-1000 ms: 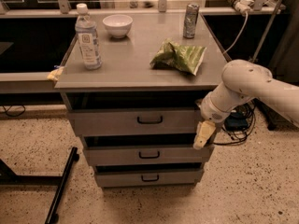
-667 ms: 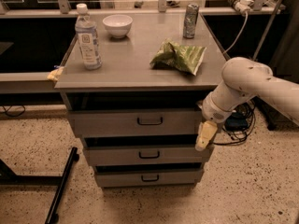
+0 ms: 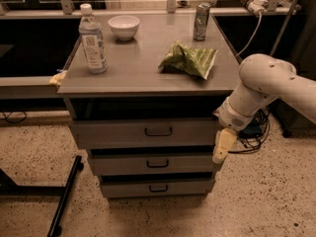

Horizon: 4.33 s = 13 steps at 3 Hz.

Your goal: Open top drawer

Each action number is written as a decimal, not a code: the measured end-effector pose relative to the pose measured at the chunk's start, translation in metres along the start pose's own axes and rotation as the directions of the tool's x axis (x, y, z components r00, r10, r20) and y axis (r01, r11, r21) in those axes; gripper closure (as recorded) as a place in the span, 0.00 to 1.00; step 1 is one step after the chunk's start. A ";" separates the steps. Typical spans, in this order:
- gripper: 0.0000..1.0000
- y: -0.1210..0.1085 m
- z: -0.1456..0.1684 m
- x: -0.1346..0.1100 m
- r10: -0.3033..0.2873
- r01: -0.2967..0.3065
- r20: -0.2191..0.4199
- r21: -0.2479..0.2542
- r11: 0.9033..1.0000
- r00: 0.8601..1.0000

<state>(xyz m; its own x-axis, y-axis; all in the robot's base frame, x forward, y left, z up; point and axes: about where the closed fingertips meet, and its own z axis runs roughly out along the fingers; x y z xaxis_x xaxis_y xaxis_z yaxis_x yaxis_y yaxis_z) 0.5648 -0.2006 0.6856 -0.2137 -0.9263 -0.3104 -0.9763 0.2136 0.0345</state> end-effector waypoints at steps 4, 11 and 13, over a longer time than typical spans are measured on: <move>0.00 0.037 -0.014 0.011 0.049 -0.047 0.014 -0.105 0.993 0.999; 0.00 0.037 -0.026 -0.062 -0.034 0.092 0.156 -0.384 0.919 0.987; 0.00 0.039 -0.026 -0.047 -0.136 0.170 0.123 -0.322 0.931 0.983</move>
Offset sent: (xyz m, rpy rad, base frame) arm -0.0655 -0.0094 0.0058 0.0824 0.1935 -0.0269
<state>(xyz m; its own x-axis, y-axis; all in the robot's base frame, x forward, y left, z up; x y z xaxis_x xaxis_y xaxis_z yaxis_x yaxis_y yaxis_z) 0.5358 -0.1563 0.7259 -0.0727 -0.9014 -0.4268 -0.9565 -0.0581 0.2858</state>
